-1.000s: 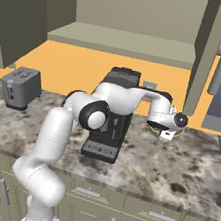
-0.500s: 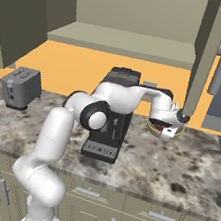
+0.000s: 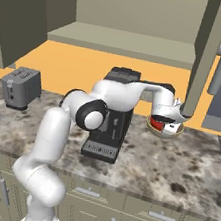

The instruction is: Pick up the bowls on the counter and stack them on top of one another in the open cabinet. Place the smaller bowl on top of the larger bowl.

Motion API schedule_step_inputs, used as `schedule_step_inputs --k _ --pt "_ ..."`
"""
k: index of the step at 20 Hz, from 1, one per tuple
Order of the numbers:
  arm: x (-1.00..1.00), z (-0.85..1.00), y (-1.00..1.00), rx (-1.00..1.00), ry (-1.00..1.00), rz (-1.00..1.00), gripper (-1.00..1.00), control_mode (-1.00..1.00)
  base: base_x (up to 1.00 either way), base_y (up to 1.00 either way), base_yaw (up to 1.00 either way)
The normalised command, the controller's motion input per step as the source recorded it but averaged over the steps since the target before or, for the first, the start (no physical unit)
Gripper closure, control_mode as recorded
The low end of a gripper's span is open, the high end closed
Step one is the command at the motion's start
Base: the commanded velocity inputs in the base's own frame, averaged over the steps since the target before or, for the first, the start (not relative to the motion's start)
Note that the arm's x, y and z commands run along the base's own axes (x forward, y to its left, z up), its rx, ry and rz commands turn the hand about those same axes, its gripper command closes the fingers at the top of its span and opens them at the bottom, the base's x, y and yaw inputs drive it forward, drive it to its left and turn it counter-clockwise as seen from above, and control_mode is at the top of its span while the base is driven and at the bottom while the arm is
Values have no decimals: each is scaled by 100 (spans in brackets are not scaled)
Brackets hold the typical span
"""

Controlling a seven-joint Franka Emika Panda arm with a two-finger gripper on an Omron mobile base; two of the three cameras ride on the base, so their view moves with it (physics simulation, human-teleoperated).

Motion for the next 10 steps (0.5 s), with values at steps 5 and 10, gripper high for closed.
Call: schedule_step_inputs --k 5,10 --pt "-31 17 -5 0 3 0 -100 -100 0 0 0" --pt "-35 -2 -12 0 1 1 -100 -100 0 0 0"
